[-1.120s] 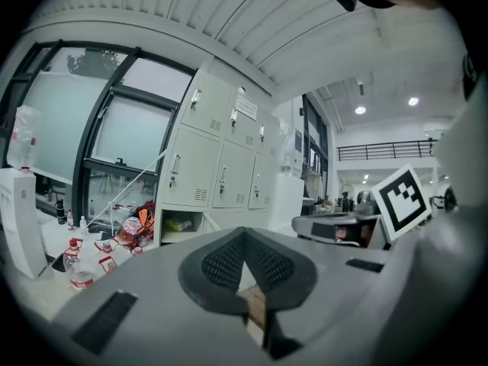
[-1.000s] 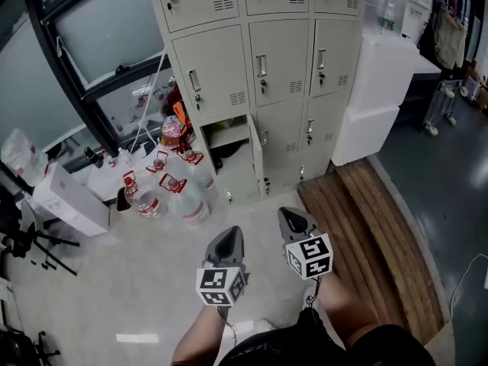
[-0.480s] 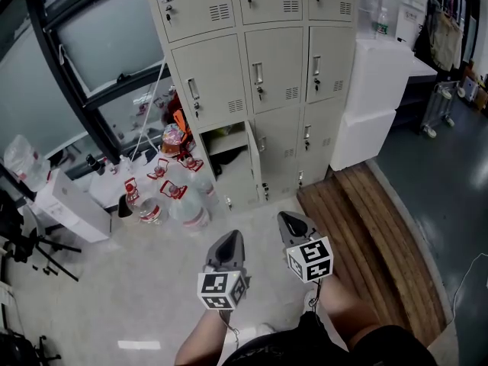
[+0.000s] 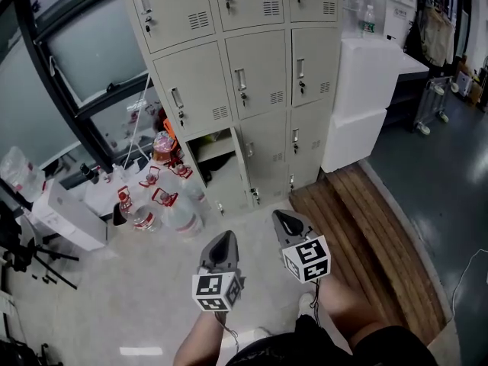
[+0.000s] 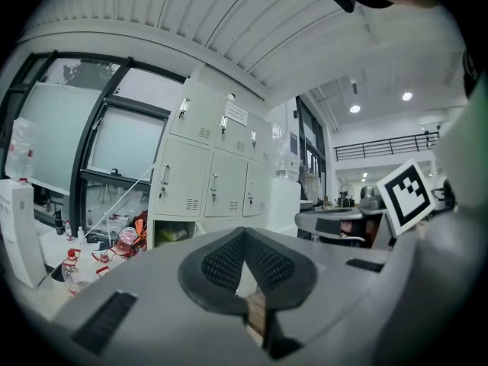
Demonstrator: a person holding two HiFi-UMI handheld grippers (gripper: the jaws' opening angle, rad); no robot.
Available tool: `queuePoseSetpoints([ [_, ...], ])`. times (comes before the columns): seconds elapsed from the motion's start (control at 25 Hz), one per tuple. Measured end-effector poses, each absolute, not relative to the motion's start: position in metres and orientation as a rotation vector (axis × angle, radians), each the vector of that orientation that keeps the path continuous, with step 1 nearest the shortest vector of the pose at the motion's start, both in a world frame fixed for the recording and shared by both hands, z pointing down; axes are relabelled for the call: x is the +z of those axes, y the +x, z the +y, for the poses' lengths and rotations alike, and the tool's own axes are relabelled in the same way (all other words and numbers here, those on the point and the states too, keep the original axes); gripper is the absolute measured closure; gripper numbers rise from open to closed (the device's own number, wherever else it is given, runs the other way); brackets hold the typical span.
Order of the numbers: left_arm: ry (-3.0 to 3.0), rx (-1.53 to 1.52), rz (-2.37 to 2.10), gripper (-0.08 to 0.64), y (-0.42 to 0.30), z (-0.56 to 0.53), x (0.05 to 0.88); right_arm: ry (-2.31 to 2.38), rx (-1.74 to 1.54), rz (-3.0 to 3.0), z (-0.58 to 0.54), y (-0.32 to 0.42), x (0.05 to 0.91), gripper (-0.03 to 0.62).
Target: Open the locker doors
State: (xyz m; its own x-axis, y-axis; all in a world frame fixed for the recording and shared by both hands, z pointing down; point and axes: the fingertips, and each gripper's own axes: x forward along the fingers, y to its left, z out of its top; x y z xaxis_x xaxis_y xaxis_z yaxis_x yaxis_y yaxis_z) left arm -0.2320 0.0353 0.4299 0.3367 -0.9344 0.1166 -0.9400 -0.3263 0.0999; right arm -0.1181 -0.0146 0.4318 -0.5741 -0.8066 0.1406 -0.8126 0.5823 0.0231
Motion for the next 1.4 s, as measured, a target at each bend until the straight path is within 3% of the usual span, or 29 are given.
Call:
queuePoseSetpoints([
  [1.4, 2.435, -0.052, -1.904, 0.561, -0.065, -0.125, 0.333, 1.131, -0.037, -2.995, -0.182, 0.009, 0.303, 0.592],
])
